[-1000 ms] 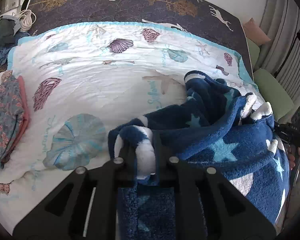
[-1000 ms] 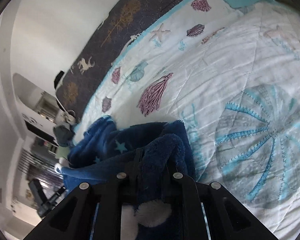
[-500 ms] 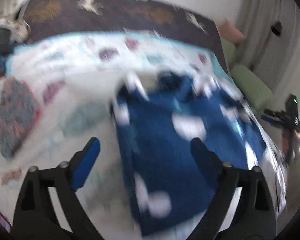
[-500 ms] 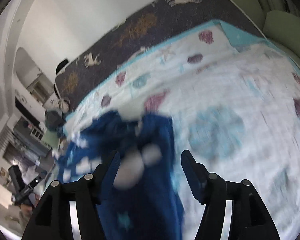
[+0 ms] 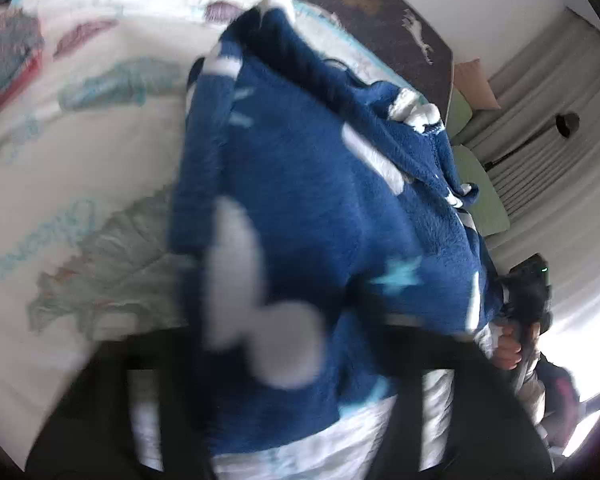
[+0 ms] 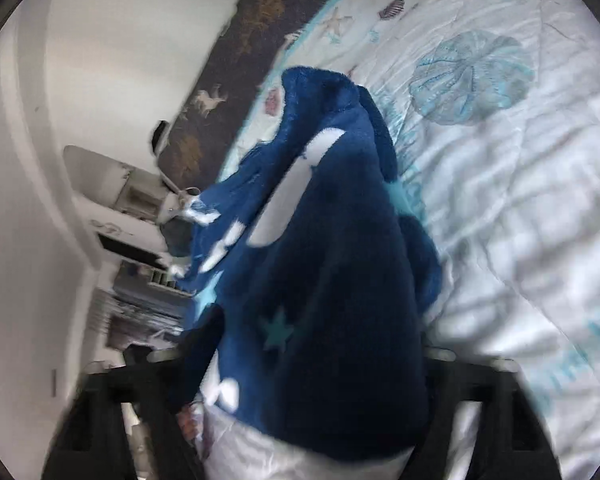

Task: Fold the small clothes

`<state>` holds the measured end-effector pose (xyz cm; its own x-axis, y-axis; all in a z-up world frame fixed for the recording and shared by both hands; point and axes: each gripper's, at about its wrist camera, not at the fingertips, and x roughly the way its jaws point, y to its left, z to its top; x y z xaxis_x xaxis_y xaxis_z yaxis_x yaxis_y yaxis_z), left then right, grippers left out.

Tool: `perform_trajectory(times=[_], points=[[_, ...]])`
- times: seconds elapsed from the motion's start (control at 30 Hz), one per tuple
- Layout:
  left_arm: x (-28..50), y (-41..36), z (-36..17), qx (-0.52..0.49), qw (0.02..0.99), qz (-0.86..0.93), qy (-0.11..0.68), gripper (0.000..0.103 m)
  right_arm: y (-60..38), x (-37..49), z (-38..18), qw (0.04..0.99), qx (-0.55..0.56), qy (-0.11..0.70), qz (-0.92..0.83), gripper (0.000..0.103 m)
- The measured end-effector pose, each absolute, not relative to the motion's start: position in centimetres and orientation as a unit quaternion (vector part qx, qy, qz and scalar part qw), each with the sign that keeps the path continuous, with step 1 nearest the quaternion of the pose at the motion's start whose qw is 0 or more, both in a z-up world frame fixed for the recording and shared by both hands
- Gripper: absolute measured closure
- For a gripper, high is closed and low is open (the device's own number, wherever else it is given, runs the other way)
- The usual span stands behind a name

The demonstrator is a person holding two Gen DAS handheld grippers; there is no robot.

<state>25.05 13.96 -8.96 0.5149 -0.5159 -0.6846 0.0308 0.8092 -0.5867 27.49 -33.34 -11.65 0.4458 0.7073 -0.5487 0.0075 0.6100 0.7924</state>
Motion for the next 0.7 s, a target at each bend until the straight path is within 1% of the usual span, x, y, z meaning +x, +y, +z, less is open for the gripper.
perform_trajectory(times=[0.03,0.1,0.27,0.37,0.47,0.6,0.63,0.67,0.7], points=[[24.9,13.9,-8.5,-0.261,0.832,-0.163,0.462,0.07,-32.9,27.9,-11.6,0.761,0.367,0.488,0.219,0.081],[23.9,12.9,-6.8,-0.214,0.849,-0.162,0.456,0.073,-32.6,27.5,-10.2,0.776,0.35,0.48,0.21,0.084],[19.5,11.7,-2.2,-0.167,0.85,-0.212,0.451,0.074,-34.0,23.6,-5.3,0.795,0.334,0.453,0.226,0.086],[15.5,11.5,-0.7,-0.135,0.85,-0.225,0.456,0.074,-34.3,19.6,-3.2,0.806,0.301,0.445,0.25,0.086],[10.8,11.3,-1.4,-0.125,0.837,-0.234,0.479,0.074,-34.5,13.7,-3.2,0.809,0.275,0.457,0.249,0.086],[6.3,11.1,-4.8,-0.131,0.82,-0.21,0.516,0.074,-35.2,7.0,-6.3,0.792,0.293,0.49,0.216,0.086],[5.7,11.4,-5.8,-0.139,0.815,-0.204,0.525,0.074,-35.4,5.9,-7.4,0.785,0.301,0.5,0.208,0.084],[5.4,11.8,-6.5,-0.145,0.811,-0.196,0.532,0.073,-35.7,5.2,-8.1,0.779,0.306,0.509,0.201,0.077],[5.1,12.4,-6.9,-0.152,0.809,-0.183,0.537,0.067,-36.1,4.9,-8.9,0.774,0.309,0.52,0.187,0.071]])
